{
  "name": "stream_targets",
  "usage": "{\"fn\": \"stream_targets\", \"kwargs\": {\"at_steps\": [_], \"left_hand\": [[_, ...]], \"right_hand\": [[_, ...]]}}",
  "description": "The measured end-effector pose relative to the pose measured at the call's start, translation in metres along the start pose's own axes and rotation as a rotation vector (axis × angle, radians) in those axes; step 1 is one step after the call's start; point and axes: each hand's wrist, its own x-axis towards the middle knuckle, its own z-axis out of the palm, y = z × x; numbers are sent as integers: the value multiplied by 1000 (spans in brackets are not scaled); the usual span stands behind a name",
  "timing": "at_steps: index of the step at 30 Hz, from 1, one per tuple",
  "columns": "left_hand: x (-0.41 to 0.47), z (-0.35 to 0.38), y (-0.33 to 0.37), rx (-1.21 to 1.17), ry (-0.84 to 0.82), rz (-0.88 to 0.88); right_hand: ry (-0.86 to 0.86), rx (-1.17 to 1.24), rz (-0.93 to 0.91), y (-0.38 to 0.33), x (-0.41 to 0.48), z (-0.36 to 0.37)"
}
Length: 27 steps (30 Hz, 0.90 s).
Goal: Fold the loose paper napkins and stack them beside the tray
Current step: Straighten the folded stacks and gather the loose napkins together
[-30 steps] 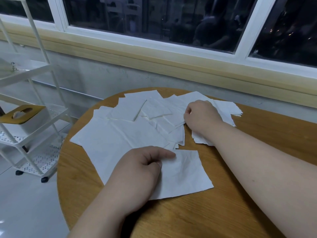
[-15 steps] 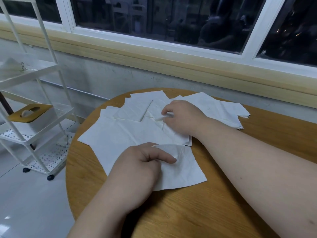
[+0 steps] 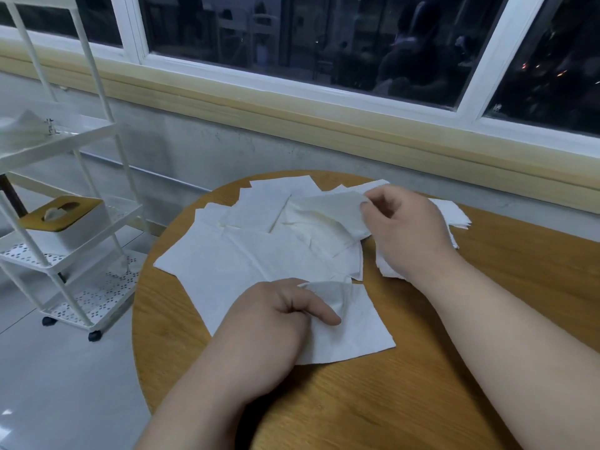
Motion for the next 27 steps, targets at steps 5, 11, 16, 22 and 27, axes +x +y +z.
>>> {"fn": "stream_targets", "kwargs": {"at_steps": [5,11,16,22,27], "left_hand": [[-3,3,5,-27,-15,-13],[-4,4,5,-104,65,-64],[-3,7,3,-130,122,-118],[-1,1,-2,-273,12,-90],[-6,0,2,-472,-28,-61]], "right_hand": [[79,406,157,-8,-46,-38],[23,904,338,-5,-89,-61],[-145,1347,310,7,-97,-64],[-314,1335,433,15,-101,-46],[-289,996,623,14,-103,-32]]}}
